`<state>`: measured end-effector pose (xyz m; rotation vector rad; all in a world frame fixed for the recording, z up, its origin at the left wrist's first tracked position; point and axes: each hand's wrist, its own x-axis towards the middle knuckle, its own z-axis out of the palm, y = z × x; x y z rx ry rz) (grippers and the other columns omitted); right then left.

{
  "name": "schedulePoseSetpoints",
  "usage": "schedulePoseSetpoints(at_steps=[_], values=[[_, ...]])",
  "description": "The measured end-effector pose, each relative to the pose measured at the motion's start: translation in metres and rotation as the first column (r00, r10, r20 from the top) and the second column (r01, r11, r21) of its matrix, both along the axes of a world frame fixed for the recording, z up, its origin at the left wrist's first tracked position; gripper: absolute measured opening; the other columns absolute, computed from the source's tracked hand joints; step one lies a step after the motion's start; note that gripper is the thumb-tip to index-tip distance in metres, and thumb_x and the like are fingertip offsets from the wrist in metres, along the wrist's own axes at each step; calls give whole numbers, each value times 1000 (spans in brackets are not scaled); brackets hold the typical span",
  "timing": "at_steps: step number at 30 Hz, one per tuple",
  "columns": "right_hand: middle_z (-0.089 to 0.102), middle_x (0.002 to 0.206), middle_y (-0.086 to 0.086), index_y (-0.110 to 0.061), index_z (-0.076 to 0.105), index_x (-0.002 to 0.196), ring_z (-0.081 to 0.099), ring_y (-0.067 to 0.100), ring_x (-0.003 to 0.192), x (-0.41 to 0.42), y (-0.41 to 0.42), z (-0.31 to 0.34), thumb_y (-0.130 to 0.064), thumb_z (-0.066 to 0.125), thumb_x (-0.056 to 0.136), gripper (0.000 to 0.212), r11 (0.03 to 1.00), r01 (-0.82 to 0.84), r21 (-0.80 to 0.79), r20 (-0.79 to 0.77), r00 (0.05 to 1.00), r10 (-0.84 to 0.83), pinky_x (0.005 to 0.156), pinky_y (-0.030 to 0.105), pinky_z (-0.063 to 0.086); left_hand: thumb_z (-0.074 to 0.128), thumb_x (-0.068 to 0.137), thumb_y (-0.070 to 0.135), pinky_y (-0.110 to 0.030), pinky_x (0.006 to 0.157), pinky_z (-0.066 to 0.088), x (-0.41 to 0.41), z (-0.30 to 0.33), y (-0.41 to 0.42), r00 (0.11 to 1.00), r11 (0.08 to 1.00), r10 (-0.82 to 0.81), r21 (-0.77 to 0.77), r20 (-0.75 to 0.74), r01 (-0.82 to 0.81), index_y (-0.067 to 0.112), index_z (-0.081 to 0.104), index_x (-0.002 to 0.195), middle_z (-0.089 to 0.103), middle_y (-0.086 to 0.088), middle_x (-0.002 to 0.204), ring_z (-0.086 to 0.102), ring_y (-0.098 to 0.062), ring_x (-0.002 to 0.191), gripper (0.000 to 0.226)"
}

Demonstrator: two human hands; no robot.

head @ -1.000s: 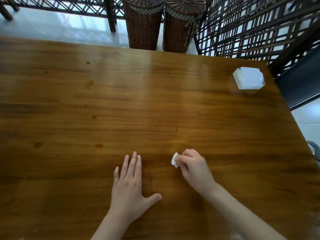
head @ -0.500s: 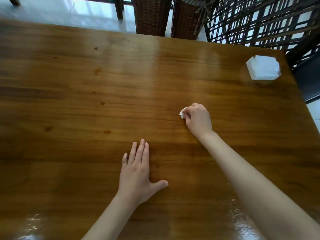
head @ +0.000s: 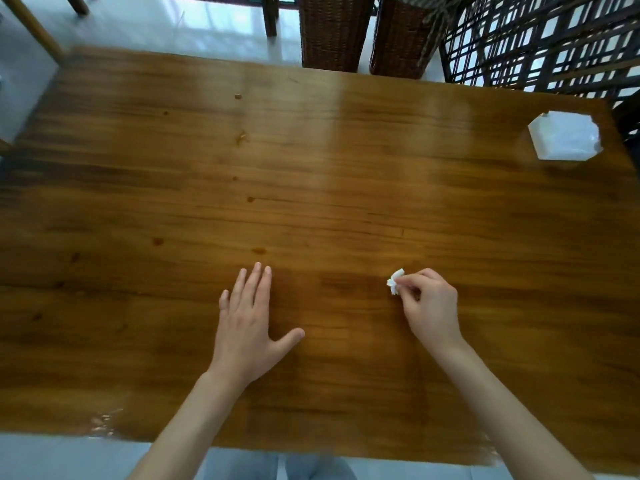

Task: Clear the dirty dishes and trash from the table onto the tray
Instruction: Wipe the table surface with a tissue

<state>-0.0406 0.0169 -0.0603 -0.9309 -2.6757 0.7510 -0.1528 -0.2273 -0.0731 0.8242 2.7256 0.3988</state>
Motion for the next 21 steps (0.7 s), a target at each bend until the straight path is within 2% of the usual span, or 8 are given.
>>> schedulePoseSetpoints(at_steps=[2,5,8,12,14,16,19,21], values=[[65,77,5,-4,75,90,58,15,69,-15,-16,3,-3,67,83,11,999,21,-39,-15,1000,-22,62,32,55,56,71,74,-46,115,6,-21,3,-23,997,996,65,-62,-29,-66,18,10,151,10,-2,159,1,-20,146,108],[63,80,1,-7,75,92,54,8,70,-49,-43,8,-5,66,83,13,994,31,-101,-30,999,-34,62,7,41,56,70,75,-49,116,9,-46,7,-47,994,986,101,-130,-33,-104,15,17,151,15,-5,158,7,-24,146,108],[59,79,-5,-11,75,90,50,3,70,-92,-79,11,-7,66,83,12,988,4,-157,-51,999,-13,59,1,33,52,69,78,-50,116,11,-63,10,-67,998,978,47,-201,-44,-55,15,18,151,19,-5,157,13,-25,145,108],[64,91,-1,-13,74,94,55,7,81,-149,-117,6,-12,62,88,13,984,-24,-175,-50,999,15,70,9,41,44,68,84,-46,117,13,-72,10,-79,998,968,-21,-250,-60,5,22,13,151,18,1,157,17,-23,143,108],[64,98,4,-10,72,100,59,15,91,-172,-127,2,-13,59,91,16,987,47,-154,-11,999,-49,75,20,48,40,67,86,-44,117,13,-75,8,-80,998,969,-37,-247,-58,22,23,10,151,16,2,158,16,-22,144,110],[62,100,6,-9,71,103,58,19,95,-185,-136,-4,-13,56,93,18,992,95,-81,62,994,-90,76,23,49,38,66,88,-44,117,13,-78,7,-79,997,967,-53,-251,-48,39,23,9,151,15,2,158,16,-23,144,111],[60,99,5,-11,70,105,54,18,97,-186,-147,-7,-11,53,93,20,1000,14,1,136,991,-14,81,27,51,33,65,90,-45,116,13,-81,4,-81,996,963,-71,-264,-57,54,23,8,151,15,1,158,17,-24,143,112],[57,91,3,-12,71,101,53,18,92,-175,-155,-7,-9,52,93,21,997,-83,7,154,985,81,77,28,49,32,65,91,-46,115,14,-82,1,-83,994,961,-90,-268,-61,70,22,9,151,17,1,157,19,-25,143,112]])
